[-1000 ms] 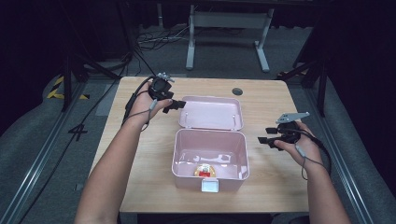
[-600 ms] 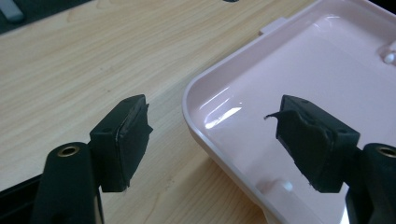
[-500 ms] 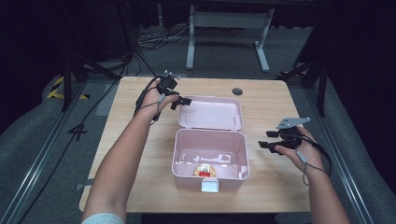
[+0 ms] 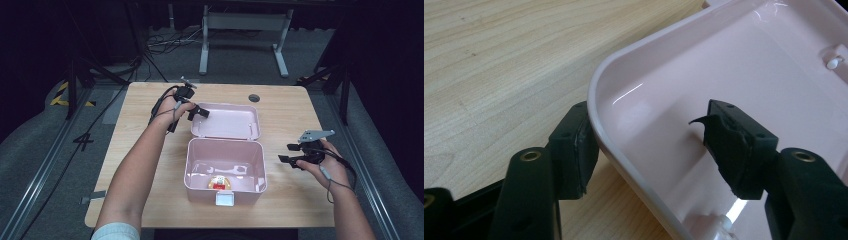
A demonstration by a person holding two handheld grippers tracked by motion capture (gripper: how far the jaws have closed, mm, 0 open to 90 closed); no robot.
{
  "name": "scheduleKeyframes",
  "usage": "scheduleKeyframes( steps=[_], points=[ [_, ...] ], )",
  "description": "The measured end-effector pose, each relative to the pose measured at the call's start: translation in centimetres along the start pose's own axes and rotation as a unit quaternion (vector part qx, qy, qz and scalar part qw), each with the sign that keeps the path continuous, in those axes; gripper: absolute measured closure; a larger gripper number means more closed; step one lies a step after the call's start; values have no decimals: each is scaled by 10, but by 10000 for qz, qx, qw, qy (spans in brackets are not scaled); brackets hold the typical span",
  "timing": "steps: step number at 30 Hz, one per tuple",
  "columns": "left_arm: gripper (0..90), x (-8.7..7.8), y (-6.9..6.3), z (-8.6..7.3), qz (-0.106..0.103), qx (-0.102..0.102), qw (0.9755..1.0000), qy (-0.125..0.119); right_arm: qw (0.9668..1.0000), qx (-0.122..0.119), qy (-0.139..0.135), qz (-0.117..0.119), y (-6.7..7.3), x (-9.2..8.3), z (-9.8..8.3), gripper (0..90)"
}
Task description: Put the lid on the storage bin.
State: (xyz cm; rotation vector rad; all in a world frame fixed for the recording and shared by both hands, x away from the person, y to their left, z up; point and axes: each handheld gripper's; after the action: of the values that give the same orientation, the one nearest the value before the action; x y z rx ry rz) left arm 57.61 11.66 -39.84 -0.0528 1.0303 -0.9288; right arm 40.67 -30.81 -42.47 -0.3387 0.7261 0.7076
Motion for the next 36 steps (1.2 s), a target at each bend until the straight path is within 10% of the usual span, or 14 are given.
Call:
scheduleKeyframes(
  steps=[16,36],
  points=[
    [652,-29,-11,5,268,279,9966,-723,9998,194,-83,-56,-2,-2,1,417],
    [738,-80,-59,11,835,1200,9802,-1333,9984,236,-419,298,3,-12,27,565]
  ],
)
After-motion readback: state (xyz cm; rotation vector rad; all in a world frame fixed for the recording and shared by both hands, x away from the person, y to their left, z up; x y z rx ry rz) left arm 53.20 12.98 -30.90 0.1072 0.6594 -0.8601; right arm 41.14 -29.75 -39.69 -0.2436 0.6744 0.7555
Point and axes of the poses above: each handheld gripper's, and its own axes: x roughly forward along the jaws, z roughly out of its top, y roughly to its left, and after that the axes turned 4 degrees about -z, right-handed
